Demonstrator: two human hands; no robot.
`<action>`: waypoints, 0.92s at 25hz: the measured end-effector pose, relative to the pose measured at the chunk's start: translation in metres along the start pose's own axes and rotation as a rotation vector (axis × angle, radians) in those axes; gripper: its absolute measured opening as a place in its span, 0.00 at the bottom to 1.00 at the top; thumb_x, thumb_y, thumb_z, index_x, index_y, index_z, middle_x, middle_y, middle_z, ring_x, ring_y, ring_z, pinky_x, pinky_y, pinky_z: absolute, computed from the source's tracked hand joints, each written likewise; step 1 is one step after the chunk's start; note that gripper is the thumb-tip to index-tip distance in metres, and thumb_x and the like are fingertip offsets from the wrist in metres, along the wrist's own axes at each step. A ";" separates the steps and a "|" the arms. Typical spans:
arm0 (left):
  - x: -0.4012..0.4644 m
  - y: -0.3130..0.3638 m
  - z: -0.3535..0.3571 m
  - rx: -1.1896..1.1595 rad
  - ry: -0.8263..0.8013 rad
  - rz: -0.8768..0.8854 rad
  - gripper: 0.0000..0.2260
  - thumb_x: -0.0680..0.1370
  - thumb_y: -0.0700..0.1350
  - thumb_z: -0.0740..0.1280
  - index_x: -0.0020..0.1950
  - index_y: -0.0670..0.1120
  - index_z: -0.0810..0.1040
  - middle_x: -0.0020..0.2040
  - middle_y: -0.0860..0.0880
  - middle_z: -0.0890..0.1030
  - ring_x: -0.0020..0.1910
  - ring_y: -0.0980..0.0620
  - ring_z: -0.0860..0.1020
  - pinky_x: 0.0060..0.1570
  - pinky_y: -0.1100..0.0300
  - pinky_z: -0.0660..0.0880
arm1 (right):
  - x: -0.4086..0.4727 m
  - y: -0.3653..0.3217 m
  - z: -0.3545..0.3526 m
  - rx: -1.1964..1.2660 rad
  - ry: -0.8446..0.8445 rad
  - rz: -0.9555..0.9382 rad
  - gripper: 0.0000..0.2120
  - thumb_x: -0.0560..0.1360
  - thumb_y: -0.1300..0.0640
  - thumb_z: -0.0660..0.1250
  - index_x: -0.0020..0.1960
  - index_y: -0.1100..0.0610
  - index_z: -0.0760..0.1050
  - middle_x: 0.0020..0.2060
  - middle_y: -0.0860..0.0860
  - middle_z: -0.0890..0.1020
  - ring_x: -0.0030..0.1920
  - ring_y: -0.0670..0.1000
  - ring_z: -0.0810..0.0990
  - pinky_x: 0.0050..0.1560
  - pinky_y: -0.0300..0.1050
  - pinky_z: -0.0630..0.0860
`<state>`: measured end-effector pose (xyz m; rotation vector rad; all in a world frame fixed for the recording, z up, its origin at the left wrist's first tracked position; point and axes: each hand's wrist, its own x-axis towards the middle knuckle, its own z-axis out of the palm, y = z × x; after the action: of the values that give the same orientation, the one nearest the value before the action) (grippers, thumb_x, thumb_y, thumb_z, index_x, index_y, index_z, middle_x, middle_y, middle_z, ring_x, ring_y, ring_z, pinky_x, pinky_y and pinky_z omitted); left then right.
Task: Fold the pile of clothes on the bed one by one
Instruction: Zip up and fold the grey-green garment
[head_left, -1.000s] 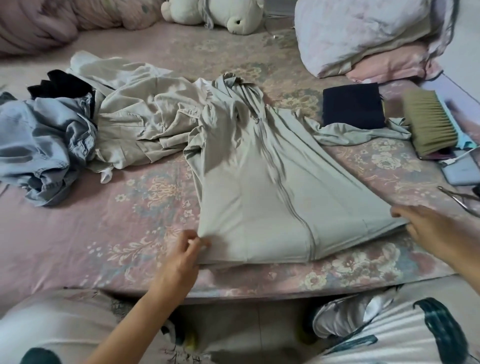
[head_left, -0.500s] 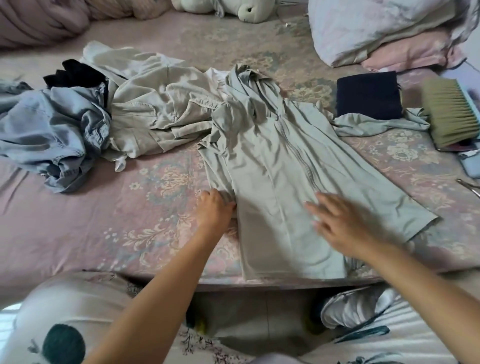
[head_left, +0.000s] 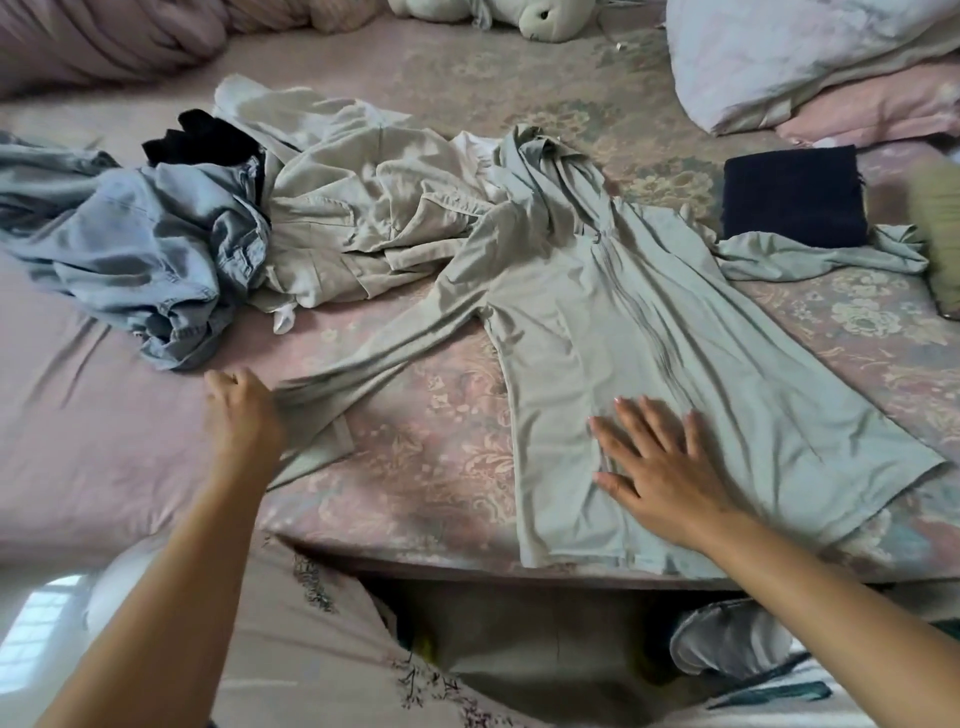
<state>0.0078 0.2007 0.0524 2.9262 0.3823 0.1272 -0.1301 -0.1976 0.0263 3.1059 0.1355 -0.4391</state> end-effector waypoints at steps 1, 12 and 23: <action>0.004 -0.008 0.001 -0.015 -0.076 -0.002 0.10 0.72 0.32 0.64 0.51 0.30 0.76 0.51 0.28 0.75 0.50 0.30 0.74 0.47 0.43 0.71 | 0.009 -0.007 -0.003 0.011 0.007 -0.019 0.38 0.63 0.29 0.17 0.71 0.41 0.27 0.74 0.46 0.32 0.74 0.51 0.30 0.68 0.67 0.33; -0.030 -0.048 0.001 -0.359 -0.081 0.479 0.11 0.75 0.45 0.70 0.55 0.40 0.80 0.46 0.44 0.78 0.40 0.47 0.77 0.44 0.55 0.73 | 0.097 -0.110 -0.034 0.177 0.178 -0.180 0.25 0.78 0.46 0.52 0.72 0.55 0.65 0.73 0.53 0.64 0.73 0.54 0.59 0.68 0.54 0.58; 0.025 -0.046 0.004 -0.077 -0.313 0.671 0.19 0.70 0.42 0.74 0.60 0.45 0.79 0.50 0.44 0.78 0.52 0.42 0.77 0.49 0.52 0.69 | 0.196 -0.132 -0.060 0.005 0.108 -0.103 0.21 0.80 0.54 0.56 0.73 0.51 0.61 0.72 0.51 0.64 0.72 0.53 0.59 0.70 0.58 0.53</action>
<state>0.0209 0.2507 0.0411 2.8005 -0.6362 -0.2187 0.0629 -0.0489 0.0311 3.1377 0.2955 -0.2733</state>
